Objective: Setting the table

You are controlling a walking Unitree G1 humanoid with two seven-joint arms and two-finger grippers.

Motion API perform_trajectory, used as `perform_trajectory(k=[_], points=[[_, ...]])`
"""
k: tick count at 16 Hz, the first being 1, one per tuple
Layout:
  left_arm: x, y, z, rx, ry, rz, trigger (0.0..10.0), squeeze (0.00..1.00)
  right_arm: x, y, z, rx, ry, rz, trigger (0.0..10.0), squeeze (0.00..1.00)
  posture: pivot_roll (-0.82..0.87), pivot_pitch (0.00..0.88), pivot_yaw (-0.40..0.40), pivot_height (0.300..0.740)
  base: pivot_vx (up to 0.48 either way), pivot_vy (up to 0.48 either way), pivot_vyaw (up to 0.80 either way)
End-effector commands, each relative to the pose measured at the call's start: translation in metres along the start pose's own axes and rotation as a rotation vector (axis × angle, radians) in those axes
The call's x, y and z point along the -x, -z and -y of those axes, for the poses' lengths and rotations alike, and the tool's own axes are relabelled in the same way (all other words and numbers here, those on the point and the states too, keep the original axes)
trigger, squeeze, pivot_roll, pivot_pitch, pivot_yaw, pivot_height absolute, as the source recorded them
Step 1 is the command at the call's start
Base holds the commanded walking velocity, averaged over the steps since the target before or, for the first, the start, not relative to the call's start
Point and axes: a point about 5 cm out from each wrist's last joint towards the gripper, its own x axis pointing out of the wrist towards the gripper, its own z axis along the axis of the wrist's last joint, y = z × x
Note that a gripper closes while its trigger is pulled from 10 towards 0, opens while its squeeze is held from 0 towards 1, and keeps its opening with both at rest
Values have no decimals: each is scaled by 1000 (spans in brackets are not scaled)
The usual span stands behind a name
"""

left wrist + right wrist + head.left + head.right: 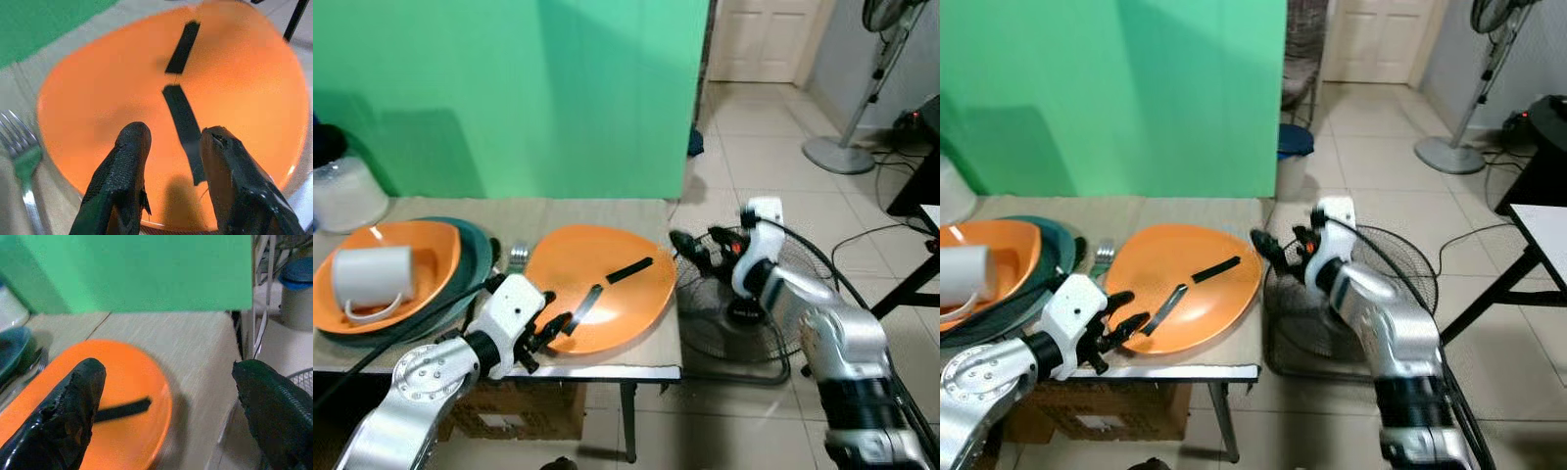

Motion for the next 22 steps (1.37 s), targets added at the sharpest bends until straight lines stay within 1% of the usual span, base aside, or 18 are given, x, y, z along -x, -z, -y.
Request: perform_trajectory(k=[1,2,3,5,7,8,10,14,16,18,20,22], points=[[-5,2,-3,-2,5,17,10000,0,-5,-3,2,-7,-14,13,10000,1000,105,0,10,740,0,0,0],[-9,6,-7,11,-1,20,10000,0,-10,-2,1,-10,-32,1,10000,1000,109,0,2,740,0,0,0],[-12,15,-7,10,17,-1,10000,0,-15,-1,2,3,-46,-17,10000,1000,109,0,2,740,0,0,0],[-11,25,-3,-3,57,-29,10000,0,-20,-1,3,23,-53,-33,10000,1000,105,0,-1,740,0,0,0],[-10,30,1,-2,76,-46,10000,0,-21,-1,4,28,-72,-54,10000,839,104,0,-4,740,0,0,0],[-10,32,3,0,77,-42,10000,0,-21,1,5,33,-80,-77,10000,0,104,0,-10,740,0,0,0],[-11,43,7,16,78,-45,10000,0,-22,11,5,41,-117,-126,10000,0,106,0,-19,740,0,0,0],[-12,50,12,40,75,-38,10000,0,-23,13,6,34,-119,-134,10000,0,107,0,-38,740,0,0,0],[-15,62,15,51,72,-32,10000,0,-25,15,2,4,-152,-142,10000,0,106,0,-40,740,0,0,0],[-14,76,15,49,65,-30,10000,0,-27,18,2,-9,-145,-155,10000,0,100,0,-47,740,0,0,0],[-12,88,13,52,55,-38,10000,0,-30,21,5,-36,-108,-161,10000,0,97,0,-50,740,0,0,0],[-13,98,10,33,53,-43,10000,0,-33,22,3,-63,-117,-159,10000,0,91,0,-53,740,0,0,0]])
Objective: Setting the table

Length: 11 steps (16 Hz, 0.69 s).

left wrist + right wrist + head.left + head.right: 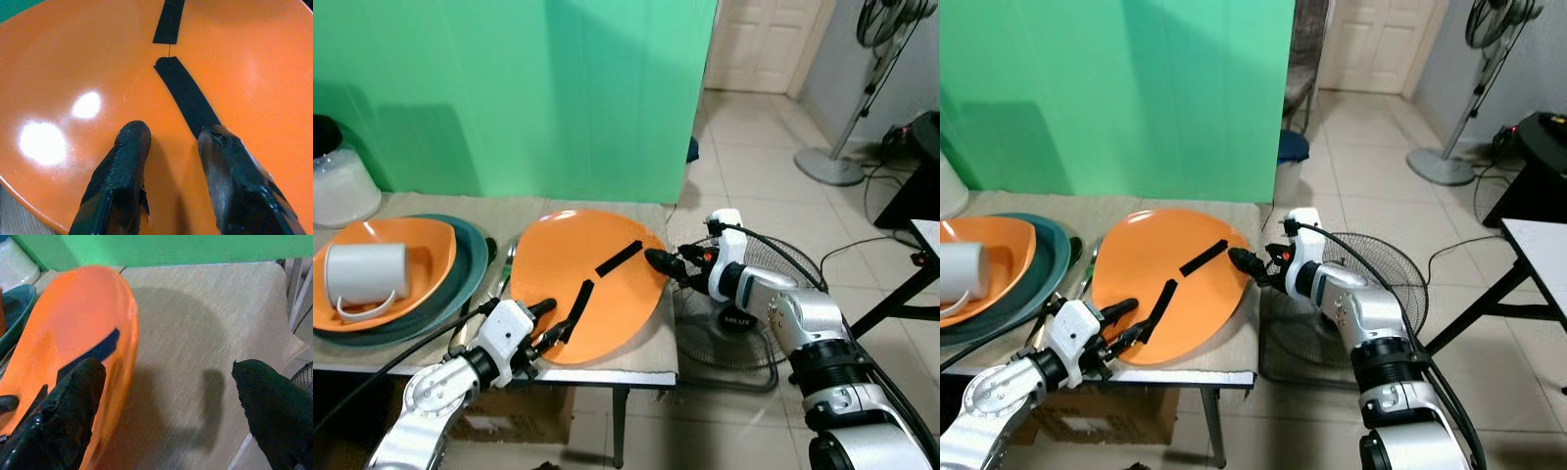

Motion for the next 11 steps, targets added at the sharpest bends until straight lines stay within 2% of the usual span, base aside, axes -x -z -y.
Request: perform_trajectory(k=[1,5,7,8,9,10,11], points=[[12,44,15,62,40,-209,10000,0,-1,-9,-2,-12,-17,21,10000,0,90,0,-54,740,0,0,0],[6,62,13,45,41,-246,10000,0,-1,-11,-14,-96,-172,25,10000,0,85,0,-56,740,0,0,0],[3,66,12,46,33,-255,10000,0,-1,-8,-20,-95,-232,0,8118,0,86,0,-60,740,0,0,0],[2,68,12,45,29,-254,10000,0,-1,-7,-22,-97,-242,-11,6627,0,86,0,-60,740,0,0,0],[0,69,14,44,27,-254,10000,0,-5,-2,-22,-117,-230,-37,3804,0,89,0,-63,740,0,0,0],[-2,71,16,44,24,-256,10000,0,-7,3,-22,-124,-214,-65,3059,0,92,0,-64,740,0,0,0],[-4,72,17,43,21,-258,10000,0,-8,6,-22,-114,-196,-83,2980,0,94,0,-65,740,0,0,0]])
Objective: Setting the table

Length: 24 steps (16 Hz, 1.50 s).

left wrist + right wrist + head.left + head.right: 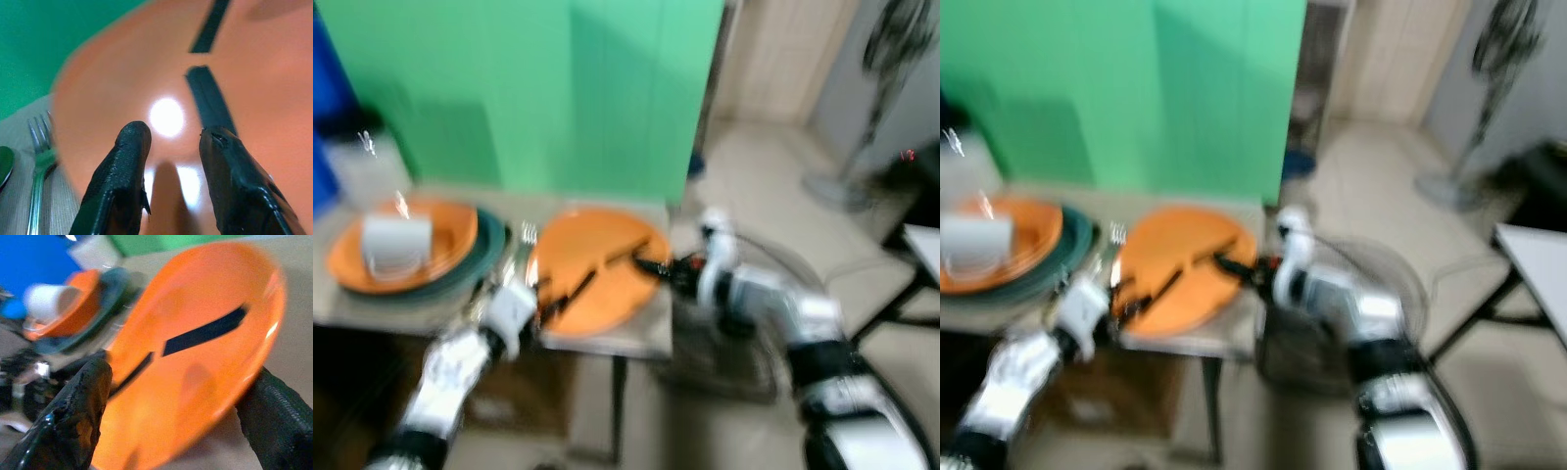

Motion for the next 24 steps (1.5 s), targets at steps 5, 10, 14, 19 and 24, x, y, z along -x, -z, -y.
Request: perform_trajectory(k=[5,10,14,19,24], points=[[21,0,-5,44,79,-22,10000,0,8,-14,4,-12,38,63,10000,0,102,0,-65,740,0,0,0],[17,-49,-3,-19,166,78,10000,0,2,-6,5,-67,73,28,10000,0,98,0,-49,740,0,0,0],[19,-60,2,18,193,33,10000,0,-2,-2,4,-110,79,19,10000,0,107,0,-46,740,0,0,0],[23,-43,11,22,239,-69,10000,0,-8,2,3,-175,98,12,10000,0,105,0,-40,740,0,0,0],[23,-38,13,28,237,-89,10000,0,-9,-11,-4,-207,52,82,0,0,104,0,-46,740,0,0,0]])
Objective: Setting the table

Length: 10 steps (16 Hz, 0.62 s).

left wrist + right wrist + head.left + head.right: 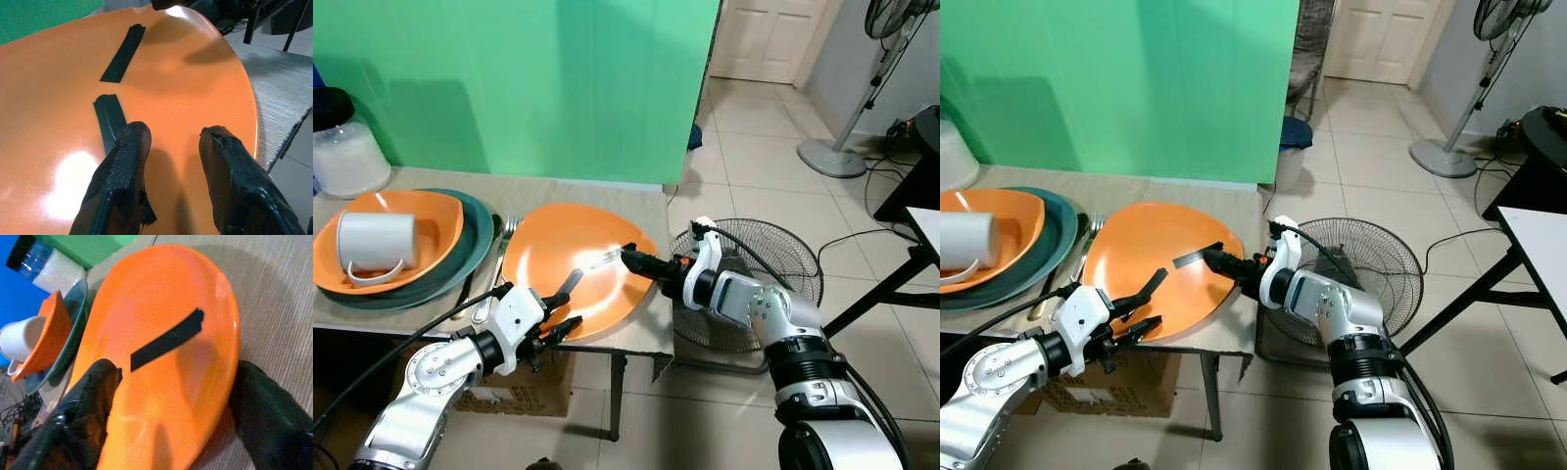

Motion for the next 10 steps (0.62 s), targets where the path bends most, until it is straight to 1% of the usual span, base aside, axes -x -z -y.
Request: perform_trajectory(k=[1,5,10], points=[[0,12,5,20,17,-55,10000,0,0,-9,-5,15,-22,14,0,0,104,0,-47,740,0,0,0],[1,12,0,16,10,-57,10000,0,-1,-6,-7,40,-31,-10,0,0,105,0,-52,740,0,0,0],[2,13,-2,7,9,-56,10000,0,-3,0,-6,45,-18,-32,0,0,105,0,-56,740,0,0,0]])
